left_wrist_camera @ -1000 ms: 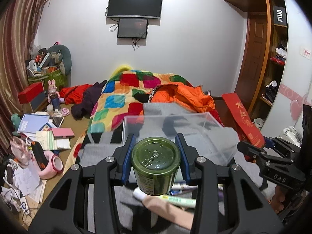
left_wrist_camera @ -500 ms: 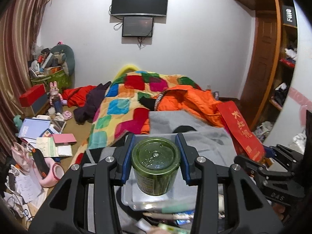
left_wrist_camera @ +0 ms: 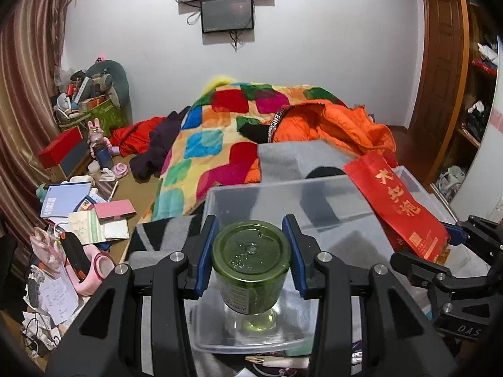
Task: Organize objects
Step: 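Carry the green bottle with the left tool into the box while the right tool drops the red bag in, then withdraw both open tools from the box back toward the pile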
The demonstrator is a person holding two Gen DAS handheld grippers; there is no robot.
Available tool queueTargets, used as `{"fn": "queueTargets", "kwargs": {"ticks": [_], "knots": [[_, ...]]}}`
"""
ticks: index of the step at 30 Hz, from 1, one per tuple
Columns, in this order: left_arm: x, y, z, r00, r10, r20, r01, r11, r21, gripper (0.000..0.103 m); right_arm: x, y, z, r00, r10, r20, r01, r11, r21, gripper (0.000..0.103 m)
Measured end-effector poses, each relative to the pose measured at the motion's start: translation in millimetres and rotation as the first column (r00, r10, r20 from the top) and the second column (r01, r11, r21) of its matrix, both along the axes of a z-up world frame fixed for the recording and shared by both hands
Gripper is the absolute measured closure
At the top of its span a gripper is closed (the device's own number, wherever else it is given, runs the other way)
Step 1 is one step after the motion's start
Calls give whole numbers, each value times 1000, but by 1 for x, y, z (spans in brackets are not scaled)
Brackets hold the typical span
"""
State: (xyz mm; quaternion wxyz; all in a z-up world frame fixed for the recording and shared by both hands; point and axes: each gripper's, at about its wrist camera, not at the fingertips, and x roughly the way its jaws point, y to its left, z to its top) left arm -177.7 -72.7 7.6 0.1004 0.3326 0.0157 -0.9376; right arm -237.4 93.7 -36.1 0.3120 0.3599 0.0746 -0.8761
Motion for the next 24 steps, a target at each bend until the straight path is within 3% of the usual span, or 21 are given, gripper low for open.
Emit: {"fn": "queueTargets", "kwargs": {"ticks": [9,12,18,24], "knots": [[-7,14,-10,994,-95,43,93,994,48,59,-4,-3,-8,1000,-7,20,6,999,32,49],[-5,14,-11,990,-126,55,121,988,97,42,-3,-2,-8,1000,-16,19,16,999,39,46],[8,13,-3,988,-148,51,140,981,136,29,8,4,0,999,-34,-10,34,999,26,30],[29,10,10,987,-156,26,150,975,162,13,28,16,14,996,-56,-70,58,998,23,21]]}}
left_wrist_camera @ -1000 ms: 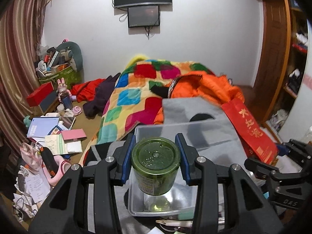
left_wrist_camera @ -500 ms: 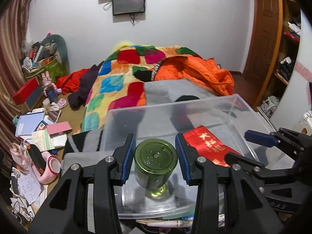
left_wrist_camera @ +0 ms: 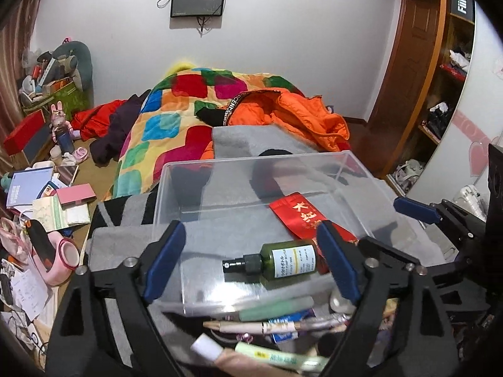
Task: Organize objects
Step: 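Withdraw both open tools from the box back toward the pile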
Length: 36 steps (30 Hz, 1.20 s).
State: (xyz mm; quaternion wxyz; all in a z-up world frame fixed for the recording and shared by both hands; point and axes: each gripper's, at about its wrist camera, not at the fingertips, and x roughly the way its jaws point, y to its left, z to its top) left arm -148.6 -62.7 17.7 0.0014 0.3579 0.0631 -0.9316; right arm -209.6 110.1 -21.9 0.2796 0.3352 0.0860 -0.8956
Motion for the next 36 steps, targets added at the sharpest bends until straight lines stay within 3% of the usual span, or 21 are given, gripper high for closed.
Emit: {"fn": "queueTargets", "kwargs": {"ticks": [8,21,30,36], "knots": [[30,5,-1,1000,0,8,0,1000,-27,11,25,20,9,999,-33,-31,33,999,-3,20],[58,6,-45,994,30,105,-25,998,-50,11,49,59,-9,994,-107,-9,107,994,7,19],[69,-30,-77,980,109,168,-127,987,102,11,65,81,-41,988,-147,54,145,988,45,19],[60,-46,-85,971,135,199,-173,968,184,27,67,92,-54,980,-183,84,182,983,21,19]]}}
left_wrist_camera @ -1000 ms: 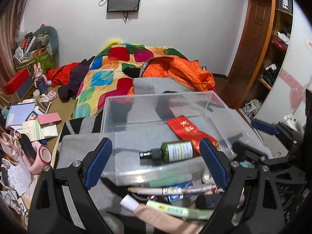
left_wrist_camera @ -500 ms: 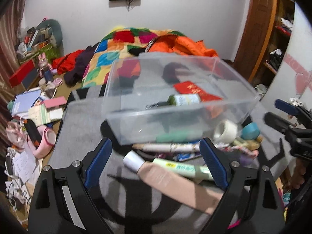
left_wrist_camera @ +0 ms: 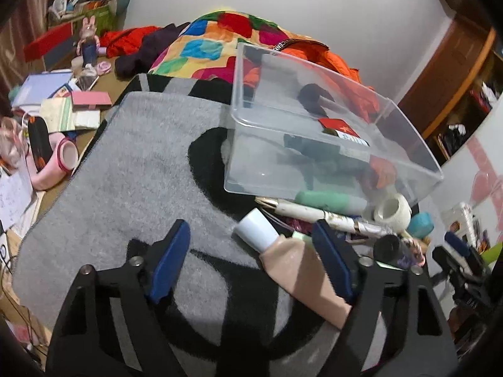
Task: Organize objects
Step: 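Withdraw both open tools from the box back toward the pile, then grasp the beige cosmetic tube with the left tool while the right tool grasps the walnut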
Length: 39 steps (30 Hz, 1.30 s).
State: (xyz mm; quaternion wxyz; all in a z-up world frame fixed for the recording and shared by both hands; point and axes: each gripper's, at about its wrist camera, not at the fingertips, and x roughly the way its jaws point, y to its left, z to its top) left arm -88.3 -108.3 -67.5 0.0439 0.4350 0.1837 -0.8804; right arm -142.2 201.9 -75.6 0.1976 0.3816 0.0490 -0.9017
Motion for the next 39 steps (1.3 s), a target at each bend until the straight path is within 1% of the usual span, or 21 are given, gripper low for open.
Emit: {"fn": "queueTargets", "kwargs": {"ticks": [2,3,5,6,7,8,10,11,13,14,16,18,22,27,29,30,32,33,34,36,39], "knots": [[-2,0,-2,1000,13,-4,-13,1000,-7,33,-1,1,0,1000,-10,-1,10,1000,-16,19],[-2,2,-2,1000,15,-7,-16,1000,-26,35,-1,1,-1,1000,-14,-2,14,1000,-18,20],[-2,7,-3,1000,10,-13,-11,998,-65,42,-2,-1,-2,1000,-21,-12,21,1000,-4,20],[-1,10,-3,1000,4,-18,-5,996,-85,44,-3,-3,-3,1000,-25,-19,25,1000,7,24],[0,12,-3,1000,-5,-25,2,995,-98,48,-4,-4,-4,999,-24,-21,24,1000,16,30],[2,14,-2,999,-16,-34,12,994,-106,53,-4,-5,-6,1000,-19,-19,19,1000,20,34],[5,16,-1,998,-33,-47,27,992,-121,57,-5,-4,-7,1000,-6,-11,6,1000,3,45],[7,17,-1,998,-38,-50,31,991,-128,60,-5,-4,-7,1000,-3,-10,3,1000,-6,47],[8,16,-2,998,-41,-47,34,989,-144,64,-6,-4,-7,1000,6,-7,-7,1000,-15,55],[9,15,-3,998,-45,-37,39,987,-156,65,-6,-4,-7,1000,11,-5,-11,1000,-17,58],[12,13,-5,998,-48,-35,41,986,-161,66,-7,-4,-6,1000,15,-1,-15,1000,-19,68],[17,10,-4,998,-54,-38,47,985,-169,66,-7,-3,-4,1000,11,1,-11,1000,-19,72],[20,6,-5,998,-61,-32,54,981,-184,66,-8,-6,-8,999,32,22,-32,999,-6,72],[13,10,-7,998,-64,-22,58,976,-209,66,-7,-11,-13,999,31,15,-32,999,12,72],[10,14,-7,998,-62,-26,55,972,-229,67,-10,-12,-16,999,30,27,-30,999,10,79],[9,15,-7,998,-62,-31,53,971,-234,68,-11,-12,-18,999,32,34,-32,999,11,85],[10,16,-7,997,-62,-38,52,971,-233,68,-10,-13,-19,999,31,31,-31,999,10,88],[11,15,-7,997,-63,-40,52,972,-229,68,-9,-13,-19,999,33,25,-33,999,9,91],[12,15,-7,997,-61,-42,50,973,-227,68,-8,-13,-18,999,34,21,-35,999,10,91],[14,13,-6,997,-56,-45,45,975,-217,71,-5,-13,-15,999,35,7,-35,999,13,91],[18,9,-1,998,-37,-54,26,980,-197,81,-4,-12,-11,1000,31,-2,-31,1000,7,91]]}}
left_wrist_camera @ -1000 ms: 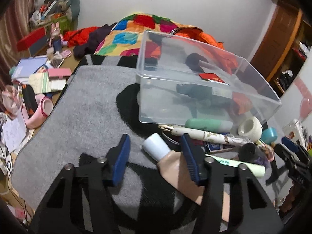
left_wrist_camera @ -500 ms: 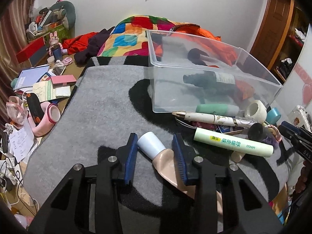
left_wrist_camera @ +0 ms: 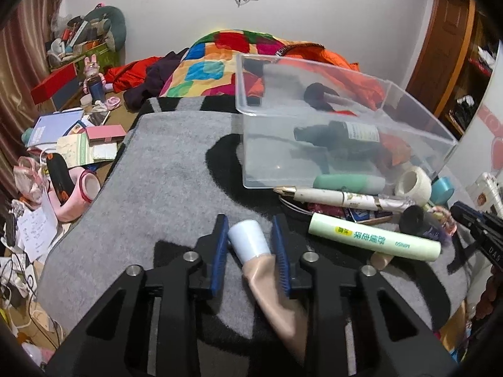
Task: Organize objects
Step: 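Carry the beige tube with the left tool into the box while the right tool drops the walnut in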
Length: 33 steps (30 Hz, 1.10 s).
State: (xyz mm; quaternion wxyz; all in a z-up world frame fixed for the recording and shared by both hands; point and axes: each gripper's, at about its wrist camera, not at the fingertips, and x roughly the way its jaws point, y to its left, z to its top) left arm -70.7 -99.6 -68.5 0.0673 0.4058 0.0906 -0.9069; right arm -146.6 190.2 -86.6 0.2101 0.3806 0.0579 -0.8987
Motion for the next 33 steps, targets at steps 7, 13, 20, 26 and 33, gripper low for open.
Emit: {"fn": "queueTargets", "kwargs": {"ticks": [7,13,20,26,33], "knots": [[5,1,16,999,2,-38,-2,1000,-2,82,3,8,9,1000,-27,-7,27,999,-44,91],[9,7,35,997,-24,-77,25,1000,6,82,7,6,24,999,-20,-38,18,998,-57,91],[5,14,57,992,-42,-120,42,999,3,82,4,-8,44,996,9,-86,-17,996,-91,91],[6,20,81,982,-58,-180,55,998,-18,82,2,-19,62,991,36,-129,-50,993,-110,91],[13,26,113,965,-81,-250,72,996,-43,83,1,-28,81,984,51,-170,-73,989,-127,91]]}}
